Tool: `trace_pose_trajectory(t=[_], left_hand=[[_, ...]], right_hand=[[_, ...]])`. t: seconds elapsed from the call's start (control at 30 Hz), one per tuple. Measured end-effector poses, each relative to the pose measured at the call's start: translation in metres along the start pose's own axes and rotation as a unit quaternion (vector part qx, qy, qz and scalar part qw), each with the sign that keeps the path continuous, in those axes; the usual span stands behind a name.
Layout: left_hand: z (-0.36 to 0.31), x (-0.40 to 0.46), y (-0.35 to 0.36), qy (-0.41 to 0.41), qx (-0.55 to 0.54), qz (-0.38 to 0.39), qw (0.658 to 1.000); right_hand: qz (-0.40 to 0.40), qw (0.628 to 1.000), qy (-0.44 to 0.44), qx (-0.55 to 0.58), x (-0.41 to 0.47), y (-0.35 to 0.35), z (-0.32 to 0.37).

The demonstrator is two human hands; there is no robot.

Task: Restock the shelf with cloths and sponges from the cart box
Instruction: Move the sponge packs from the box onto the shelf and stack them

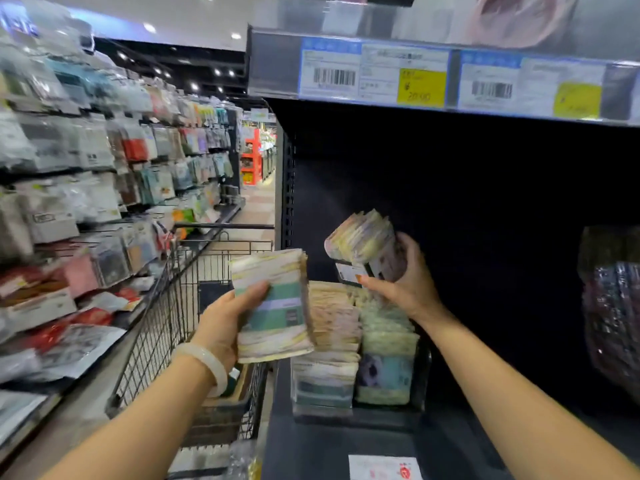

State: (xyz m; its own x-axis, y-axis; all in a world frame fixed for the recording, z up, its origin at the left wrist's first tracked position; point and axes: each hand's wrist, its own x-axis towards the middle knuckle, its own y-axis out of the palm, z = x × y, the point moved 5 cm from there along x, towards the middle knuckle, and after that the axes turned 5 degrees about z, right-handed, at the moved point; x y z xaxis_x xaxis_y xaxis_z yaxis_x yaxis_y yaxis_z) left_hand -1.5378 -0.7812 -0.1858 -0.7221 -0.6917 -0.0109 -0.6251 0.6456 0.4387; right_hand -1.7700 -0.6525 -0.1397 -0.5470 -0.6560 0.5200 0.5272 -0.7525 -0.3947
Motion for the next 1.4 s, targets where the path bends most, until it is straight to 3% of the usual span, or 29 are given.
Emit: trace_pose_trajectory(t=[0.07,0.13,0.2,0.27,0.43,0.53,0.6,0.7,0.87,1.0,1.27,1.4], left_hand=[[0.001,-0.002,0.004,0.008,-0.001,-0.014,1.000],[0.005,-0.004,0.011,0.013,-0.008,-0.021,1.000],[0.011,-0.008,0.017,0.017,-0.014,-0.024,0.999],[0.015,-0.011,0.023,0.022,-0.007,-0.025,0.999],[0.020,-0.011,0.026,0.031,-0.002,-0.063,0.998],[0.019,-0.009,0.029,0.043,-0.008,-0.081,0.996],[0.018,-0.008,0.031,0.051,-0.012,-0.087,0.995],[0.015,-0.007,0.036,0.051,-0.006,-0.090,0.995],[0.011,-0.003,0.039,0.058,0.002,-0.083,0.995],[0.011,0.003,0.037,0.058,0.004,-0.067,0.996],[0.009,0.009,0.033,0.048,-0.004,-0.032,0.998],[0.010,0.008,0.034,0.052,-0.010,-0.020,0.998]], right_hand=[[-0.004,0.978,-0.095,-0.188,0.005,-0.004,0.003],[0.017,0.917,-0.175,-0.358,0.006,0.001,-0.005],[0.061,0.877,-0.205,-0.431,-0.001,0.012,-0.017],[0.079,0.876,-0.228,-0.417,-0.008,0.016,-0.023],[0.060,0.946,-0.211,-0.240,-0.002,-0.005,-0.019],[0.090,0.971,-0.067,-0.214,0.011,-0.019,-0.033],[0.147,0.979,0.051,-0.130,0.016,-0.022,-0.047],[0.199,0.976,0.083,-0.016,0.016,-0.019,-0.055],[0.158,0.987,-0.001,-0.016,0.006,-0.020,-0.048],[0.068,0.983,-0.107,-0.134,-0.006,-0.020,-0.042],[0.012,0.962,-0.117,-0.245,-0.024,-0.013,-0.055],[0.050,0.948,-0.140,-0.281,-0.028,-0.006,-0.053]])
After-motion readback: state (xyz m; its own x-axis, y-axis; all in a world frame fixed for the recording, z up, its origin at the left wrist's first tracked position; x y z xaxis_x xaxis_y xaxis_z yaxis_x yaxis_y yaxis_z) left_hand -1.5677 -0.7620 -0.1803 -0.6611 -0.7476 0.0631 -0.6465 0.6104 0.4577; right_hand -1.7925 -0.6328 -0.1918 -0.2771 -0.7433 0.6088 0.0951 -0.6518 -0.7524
